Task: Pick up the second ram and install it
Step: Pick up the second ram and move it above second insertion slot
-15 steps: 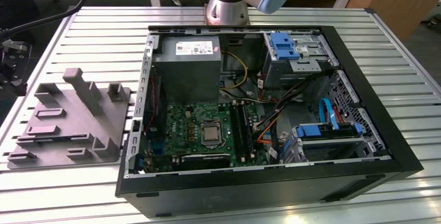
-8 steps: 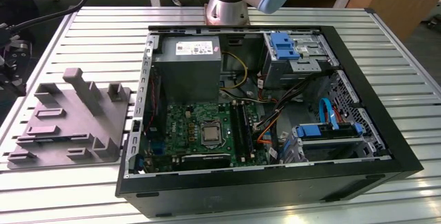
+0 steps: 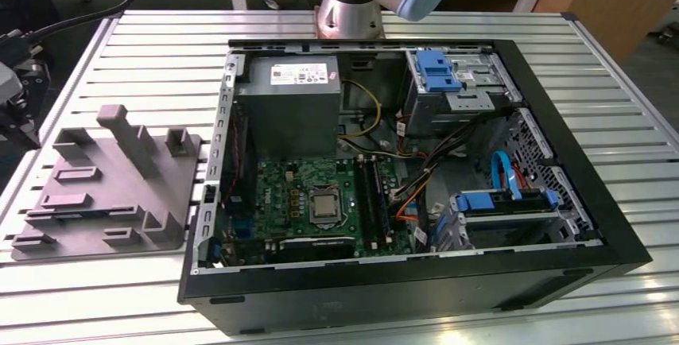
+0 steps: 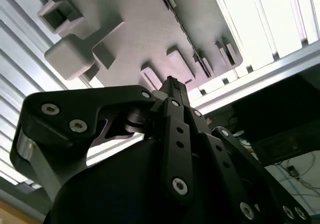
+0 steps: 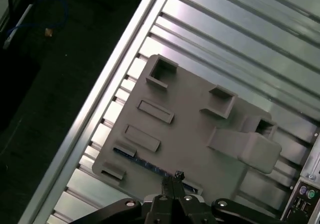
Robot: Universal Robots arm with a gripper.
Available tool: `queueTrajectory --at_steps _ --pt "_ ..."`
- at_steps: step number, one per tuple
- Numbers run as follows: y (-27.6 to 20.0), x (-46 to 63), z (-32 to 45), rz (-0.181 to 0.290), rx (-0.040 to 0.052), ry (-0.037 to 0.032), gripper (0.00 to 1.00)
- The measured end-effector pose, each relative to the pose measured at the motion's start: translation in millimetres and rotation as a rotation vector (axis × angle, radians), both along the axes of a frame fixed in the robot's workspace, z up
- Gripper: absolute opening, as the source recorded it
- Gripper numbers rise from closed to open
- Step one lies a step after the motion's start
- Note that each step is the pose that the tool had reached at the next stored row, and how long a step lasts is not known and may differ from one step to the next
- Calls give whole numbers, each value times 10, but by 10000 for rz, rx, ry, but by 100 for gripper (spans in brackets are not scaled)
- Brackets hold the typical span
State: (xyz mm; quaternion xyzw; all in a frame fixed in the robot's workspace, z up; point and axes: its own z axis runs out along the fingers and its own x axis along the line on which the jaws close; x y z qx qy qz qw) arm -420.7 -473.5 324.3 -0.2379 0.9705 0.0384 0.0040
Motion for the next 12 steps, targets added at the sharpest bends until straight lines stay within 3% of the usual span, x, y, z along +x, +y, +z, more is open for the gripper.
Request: queueTrajectory --at_steps 12 --pt "0 0 -42 2186 0 0 10"
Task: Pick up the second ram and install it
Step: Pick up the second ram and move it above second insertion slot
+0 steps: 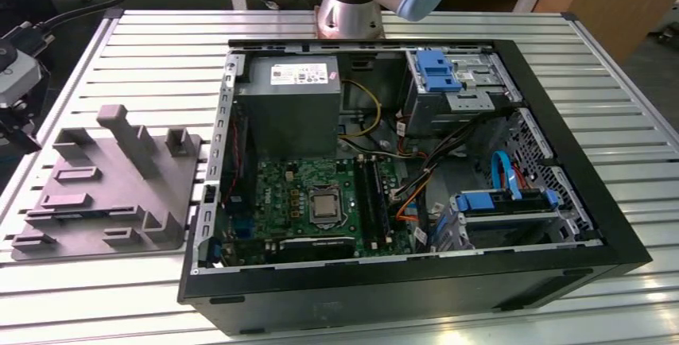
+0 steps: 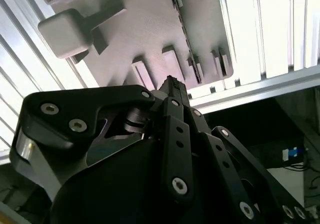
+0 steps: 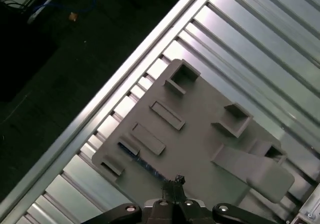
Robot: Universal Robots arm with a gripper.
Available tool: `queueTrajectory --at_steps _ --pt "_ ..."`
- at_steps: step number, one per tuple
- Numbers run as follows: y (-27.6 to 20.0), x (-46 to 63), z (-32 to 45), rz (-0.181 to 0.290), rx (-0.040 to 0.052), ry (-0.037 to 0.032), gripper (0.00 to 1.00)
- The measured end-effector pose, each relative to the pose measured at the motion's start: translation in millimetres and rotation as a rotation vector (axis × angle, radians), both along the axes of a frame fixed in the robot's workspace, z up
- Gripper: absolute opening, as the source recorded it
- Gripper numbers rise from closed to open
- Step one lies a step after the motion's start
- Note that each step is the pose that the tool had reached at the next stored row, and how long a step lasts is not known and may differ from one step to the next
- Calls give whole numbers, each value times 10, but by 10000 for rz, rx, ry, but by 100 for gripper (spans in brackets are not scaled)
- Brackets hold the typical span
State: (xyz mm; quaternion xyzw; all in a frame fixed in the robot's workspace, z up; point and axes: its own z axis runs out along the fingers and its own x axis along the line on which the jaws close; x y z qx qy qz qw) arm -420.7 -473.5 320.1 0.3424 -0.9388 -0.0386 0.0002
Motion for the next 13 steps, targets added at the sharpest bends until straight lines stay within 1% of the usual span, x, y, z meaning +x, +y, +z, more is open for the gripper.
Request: queueTrajectory --at_steps 13 --pt "0 0 -42 2364 0 0 10"
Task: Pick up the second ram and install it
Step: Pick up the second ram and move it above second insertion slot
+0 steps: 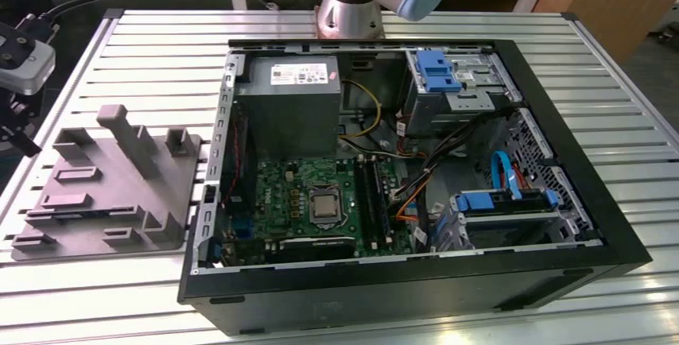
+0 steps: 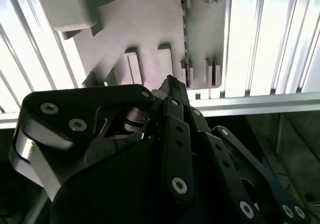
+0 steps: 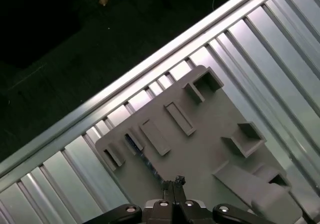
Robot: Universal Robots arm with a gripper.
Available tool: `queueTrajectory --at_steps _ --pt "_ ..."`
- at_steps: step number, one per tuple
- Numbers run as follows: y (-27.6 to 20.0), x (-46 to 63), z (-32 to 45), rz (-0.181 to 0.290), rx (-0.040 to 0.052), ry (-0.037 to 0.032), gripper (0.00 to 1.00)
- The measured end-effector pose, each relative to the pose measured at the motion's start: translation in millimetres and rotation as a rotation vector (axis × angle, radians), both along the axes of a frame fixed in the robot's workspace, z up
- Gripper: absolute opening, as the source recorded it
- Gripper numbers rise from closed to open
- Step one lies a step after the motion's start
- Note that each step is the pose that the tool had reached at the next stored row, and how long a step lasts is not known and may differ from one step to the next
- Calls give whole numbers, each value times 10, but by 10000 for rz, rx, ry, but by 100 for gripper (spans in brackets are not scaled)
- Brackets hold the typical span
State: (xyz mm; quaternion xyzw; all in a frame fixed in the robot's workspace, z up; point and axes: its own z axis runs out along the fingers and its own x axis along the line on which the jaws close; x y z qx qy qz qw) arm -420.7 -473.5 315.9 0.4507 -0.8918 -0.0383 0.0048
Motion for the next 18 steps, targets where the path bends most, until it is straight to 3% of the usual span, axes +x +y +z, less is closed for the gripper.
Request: queueTrajectory --at_steps 18 --pt "0 0 -55 3265 0 0 10"
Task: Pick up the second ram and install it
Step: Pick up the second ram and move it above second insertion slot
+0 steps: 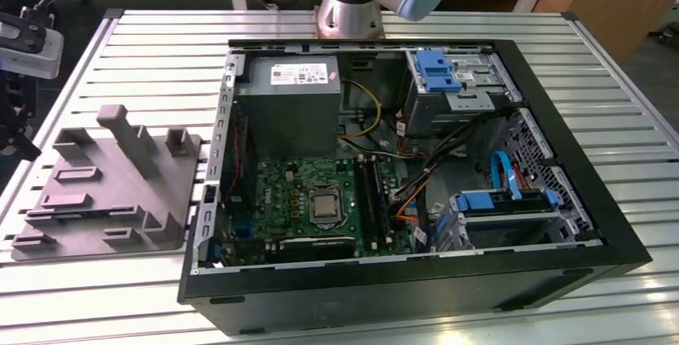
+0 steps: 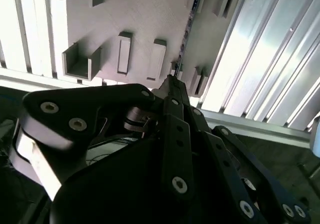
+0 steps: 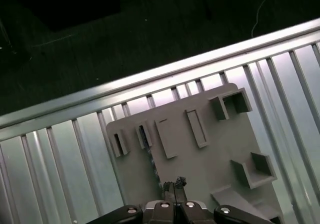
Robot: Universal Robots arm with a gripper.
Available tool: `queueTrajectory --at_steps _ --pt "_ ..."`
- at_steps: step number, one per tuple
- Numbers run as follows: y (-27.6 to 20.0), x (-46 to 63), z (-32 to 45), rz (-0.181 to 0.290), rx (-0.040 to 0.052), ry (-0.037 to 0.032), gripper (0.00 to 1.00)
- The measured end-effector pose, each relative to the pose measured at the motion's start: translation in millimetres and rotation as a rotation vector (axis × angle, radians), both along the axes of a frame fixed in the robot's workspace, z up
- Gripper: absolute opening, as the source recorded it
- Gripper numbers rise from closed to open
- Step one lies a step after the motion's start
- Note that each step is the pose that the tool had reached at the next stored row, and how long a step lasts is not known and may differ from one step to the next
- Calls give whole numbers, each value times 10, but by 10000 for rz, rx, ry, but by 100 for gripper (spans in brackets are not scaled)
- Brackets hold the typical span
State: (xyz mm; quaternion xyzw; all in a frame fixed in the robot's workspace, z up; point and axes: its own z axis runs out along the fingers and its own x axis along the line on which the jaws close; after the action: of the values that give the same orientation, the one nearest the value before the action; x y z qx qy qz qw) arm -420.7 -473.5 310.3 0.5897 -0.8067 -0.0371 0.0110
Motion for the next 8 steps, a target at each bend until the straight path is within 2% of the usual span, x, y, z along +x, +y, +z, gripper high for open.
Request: queueTrajectory --at_steps 8 --pt "0 0 -23 1455 0 0 10"
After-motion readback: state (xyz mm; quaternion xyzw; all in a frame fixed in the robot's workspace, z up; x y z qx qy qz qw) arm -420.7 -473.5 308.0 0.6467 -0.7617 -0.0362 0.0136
